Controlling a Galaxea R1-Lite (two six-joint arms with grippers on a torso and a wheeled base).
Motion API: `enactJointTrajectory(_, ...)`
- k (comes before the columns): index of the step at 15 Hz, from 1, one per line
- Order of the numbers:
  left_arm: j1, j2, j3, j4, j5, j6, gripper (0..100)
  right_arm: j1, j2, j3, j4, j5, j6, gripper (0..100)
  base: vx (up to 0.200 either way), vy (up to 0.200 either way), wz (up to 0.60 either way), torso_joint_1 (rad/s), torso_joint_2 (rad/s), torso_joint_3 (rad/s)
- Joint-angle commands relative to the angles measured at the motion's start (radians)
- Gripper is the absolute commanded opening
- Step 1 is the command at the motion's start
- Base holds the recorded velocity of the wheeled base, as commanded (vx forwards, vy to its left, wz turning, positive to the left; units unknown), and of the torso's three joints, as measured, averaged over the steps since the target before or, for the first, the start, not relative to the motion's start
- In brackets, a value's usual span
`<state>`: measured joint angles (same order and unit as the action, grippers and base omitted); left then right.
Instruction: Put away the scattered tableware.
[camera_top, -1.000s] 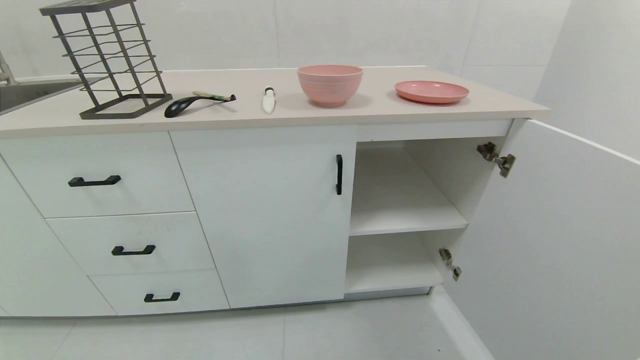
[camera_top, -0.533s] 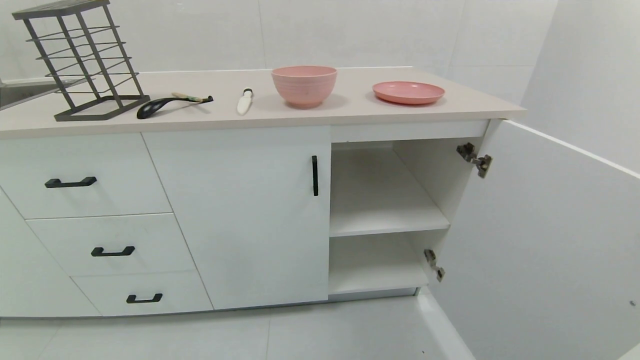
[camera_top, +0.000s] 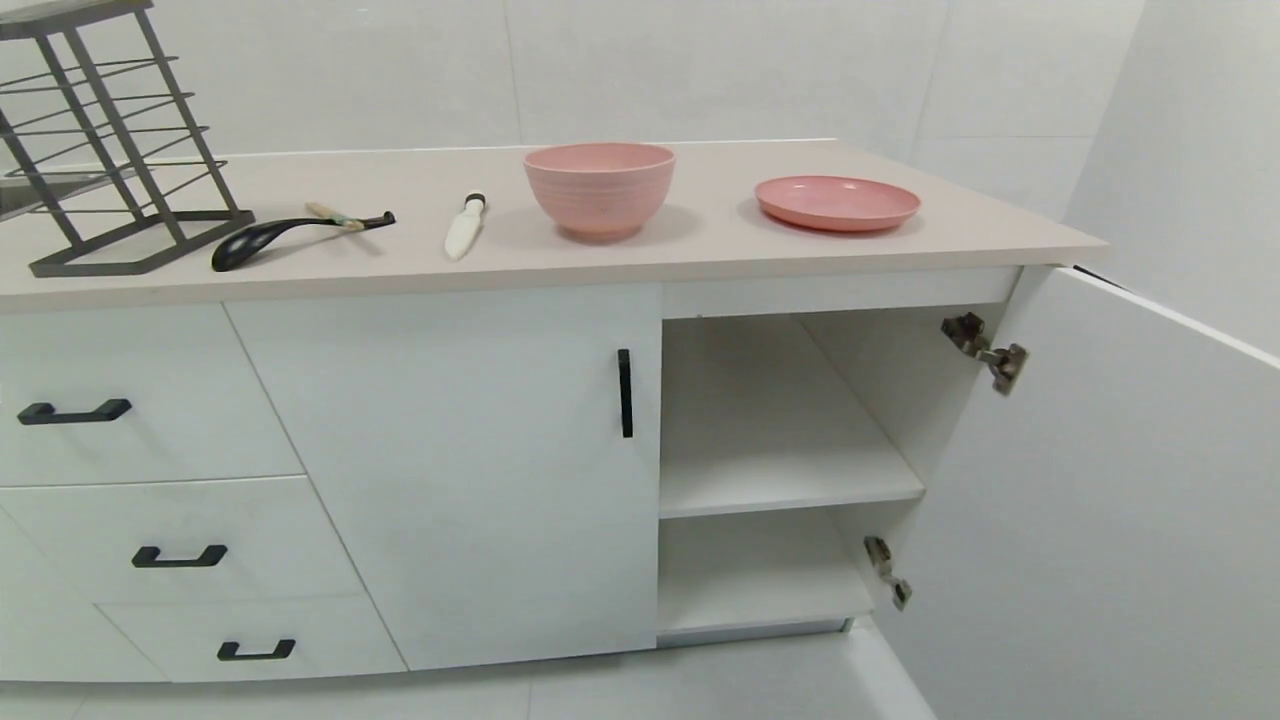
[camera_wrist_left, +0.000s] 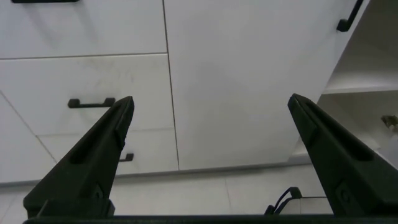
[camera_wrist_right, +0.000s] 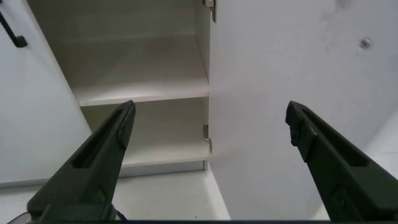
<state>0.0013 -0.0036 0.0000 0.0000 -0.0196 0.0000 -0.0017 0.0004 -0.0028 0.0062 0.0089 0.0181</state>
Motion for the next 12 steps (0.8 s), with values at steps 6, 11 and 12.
enactJointTrajectory(6,0.000,0.004,0.000,0.000,0.003,-0.002,100,0.000,0.000,0.000,0.000,0.000,-0.001,100,0.167,0.000,0.00,0.000,0.00,0.001)
enactJointTrajectory(11,0.000,0.004,0.000,0.000,0.004,-0.003,100,-0.001,0.000,0.001,0.000,0.000,-0.001,100,0.000,0.000,0.00,0.074,-0.07,-0.018)
enactJointTrajectory(12,0.000,0.004,0.000,0.000,0.004,-0.002,100,0.000,0.000,0.000,0.000,0.000,-0.001,100,0.000,0.000,0.00,0.227,-0.03,-0.105)
